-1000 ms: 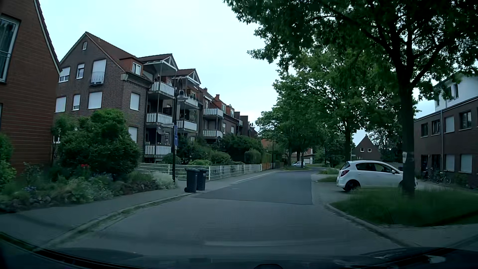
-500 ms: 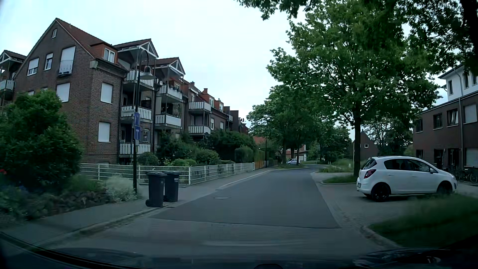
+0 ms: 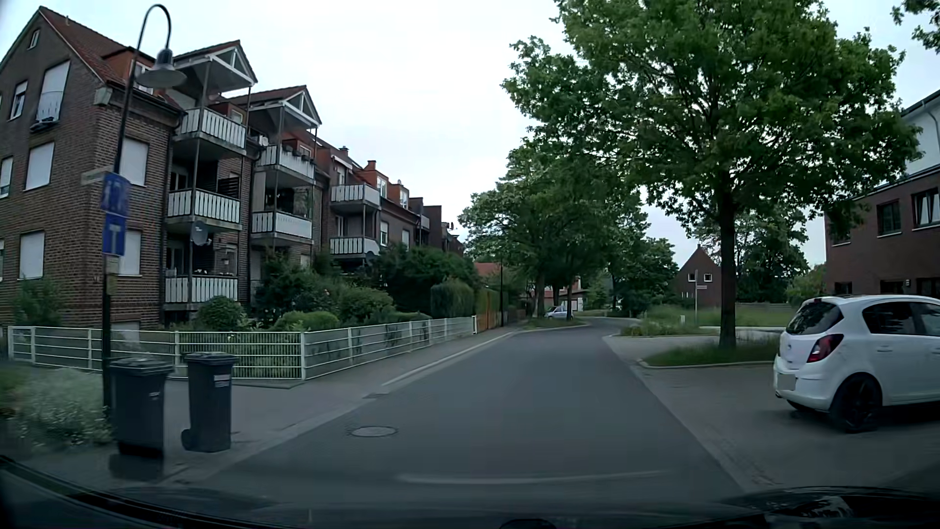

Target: Follow the waypoints while adhering to traffic rules and regulations

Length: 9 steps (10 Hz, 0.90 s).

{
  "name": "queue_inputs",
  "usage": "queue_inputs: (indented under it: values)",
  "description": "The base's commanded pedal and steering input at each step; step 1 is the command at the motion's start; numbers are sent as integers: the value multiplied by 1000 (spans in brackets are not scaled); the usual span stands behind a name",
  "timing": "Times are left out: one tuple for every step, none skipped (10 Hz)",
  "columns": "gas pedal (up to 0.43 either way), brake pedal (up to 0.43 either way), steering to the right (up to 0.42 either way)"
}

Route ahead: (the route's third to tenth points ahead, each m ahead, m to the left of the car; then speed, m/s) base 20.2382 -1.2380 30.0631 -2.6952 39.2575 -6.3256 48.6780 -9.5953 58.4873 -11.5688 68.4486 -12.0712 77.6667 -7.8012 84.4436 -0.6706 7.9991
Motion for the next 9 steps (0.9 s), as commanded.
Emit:
queue_inputs:
  values:
    - [150,0,49]
    - [150,0,48]
    - [157,0,47]
    - [157,0,45]
    - [157,0,45]
    - [157,0,44]
    - [157,0,43]
    - [157,0,41]
    - [150,0,40]
